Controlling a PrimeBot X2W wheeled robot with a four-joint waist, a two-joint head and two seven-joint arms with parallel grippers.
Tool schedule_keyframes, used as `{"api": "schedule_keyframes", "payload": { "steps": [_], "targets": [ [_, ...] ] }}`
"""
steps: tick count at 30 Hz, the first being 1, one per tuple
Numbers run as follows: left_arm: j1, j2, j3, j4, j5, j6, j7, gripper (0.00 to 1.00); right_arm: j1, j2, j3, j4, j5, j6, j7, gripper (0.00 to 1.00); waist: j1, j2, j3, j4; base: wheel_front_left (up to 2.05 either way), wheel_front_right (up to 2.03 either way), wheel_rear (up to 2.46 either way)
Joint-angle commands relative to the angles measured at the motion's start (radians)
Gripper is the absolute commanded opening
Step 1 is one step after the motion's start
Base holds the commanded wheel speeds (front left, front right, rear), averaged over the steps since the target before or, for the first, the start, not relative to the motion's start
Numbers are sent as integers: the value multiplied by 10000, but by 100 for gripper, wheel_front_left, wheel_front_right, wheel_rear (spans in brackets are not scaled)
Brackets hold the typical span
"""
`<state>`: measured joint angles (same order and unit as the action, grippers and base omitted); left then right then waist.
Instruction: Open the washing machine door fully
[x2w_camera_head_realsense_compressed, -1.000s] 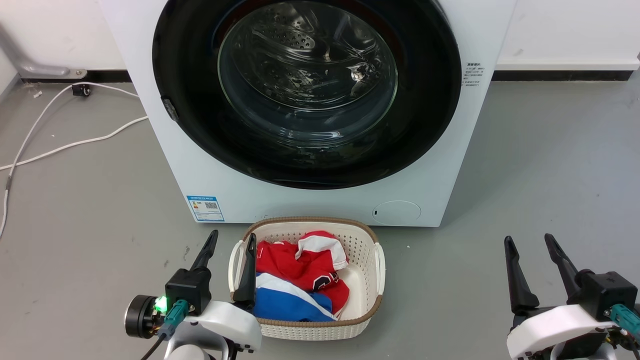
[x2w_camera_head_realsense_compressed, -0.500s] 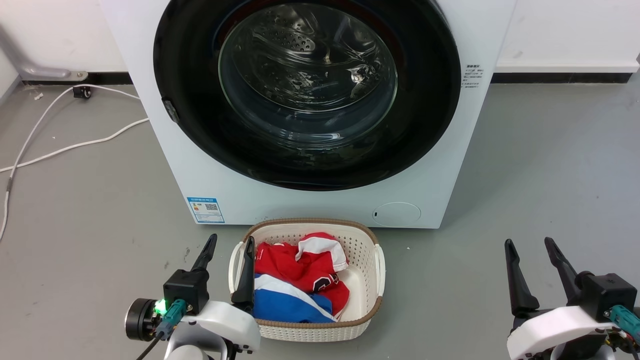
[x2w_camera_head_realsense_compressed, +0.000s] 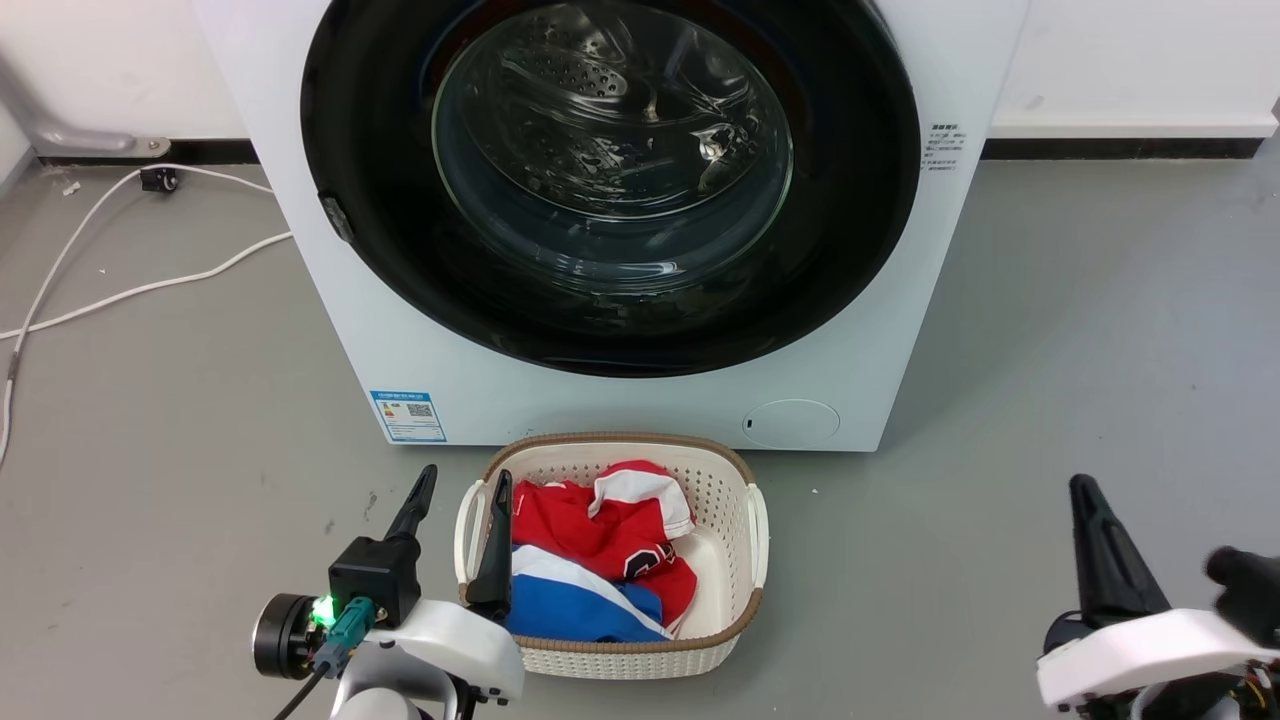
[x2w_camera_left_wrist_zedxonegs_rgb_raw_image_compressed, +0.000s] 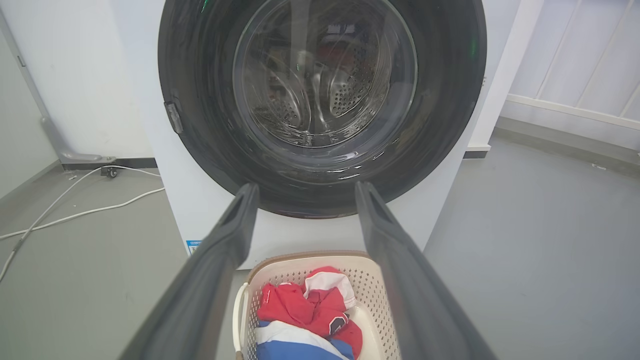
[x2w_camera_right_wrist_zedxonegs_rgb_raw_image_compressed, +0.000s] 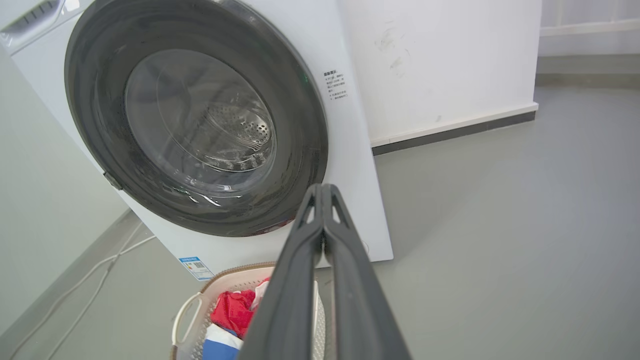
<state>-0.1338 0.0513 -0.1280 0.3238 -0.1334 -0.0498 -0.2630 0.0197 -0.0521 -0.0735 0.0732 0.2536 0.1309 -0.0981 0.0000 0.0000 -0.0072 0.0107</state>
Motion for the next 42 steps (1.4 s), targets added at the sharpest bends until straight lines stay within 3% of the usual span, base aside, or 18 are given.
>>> {"api": "schedule_keyframes", "payload": {
  "steps": [1,11,14,17,21,28,29,35,42],
  "targets": [
    [-157,-16,-31,-54,-30,30,-26,100,-142,27,-137,127,1150,-3,-40,0,0,0,43,-14,0,0,0],
    [-362,-12,-74,-298,-120,192,-26,100,-724,22,-757,194,8902,-1,387,0,0,0,601,-116,0,0,0],
    [-457,-14,-91,-417,-170,246,-26,100,-1099,16,-1380,131,10801,-1,803,0,0,0,867,-166,0,0,0],
    [-603,-11,-96,-541,-205,341,-26,100,-1621,-156,-2099,349,12001,-1,1333,0,0,0,1163,-212,0,0,0],
    [-846,-12,-159,-733,-283,446,-26,100,-2618,-761,-2695,1217,12944,-1,2002,0,0,0,1630,-246,0,0,0],
    [-1284,-11,-266,-982,-335,607,-26,100,-4654,-2109,-2712,3090,13351,0,2987,0,0,0,2420,-237,0,0,0],
    [-1444,-8,-322,-1090,-335,680,-26,100,-5457,-2542,-2564,3715,13390,0,3333,0,0,0,2683,-188,0,0,0],
    [-1890,-11,-516,-1355,-375,748,-26,100,-7926,-3658,-1885,5653,13272,0,4482,0,0,0,3442,79,0,0,0],
    [-2264,-11,-732,-1599,-409,835,-26,100,-10338,-4257,-827,7099,12816,-1,5897,0,0,0,4114,369,0,0,0]
  ]
}}
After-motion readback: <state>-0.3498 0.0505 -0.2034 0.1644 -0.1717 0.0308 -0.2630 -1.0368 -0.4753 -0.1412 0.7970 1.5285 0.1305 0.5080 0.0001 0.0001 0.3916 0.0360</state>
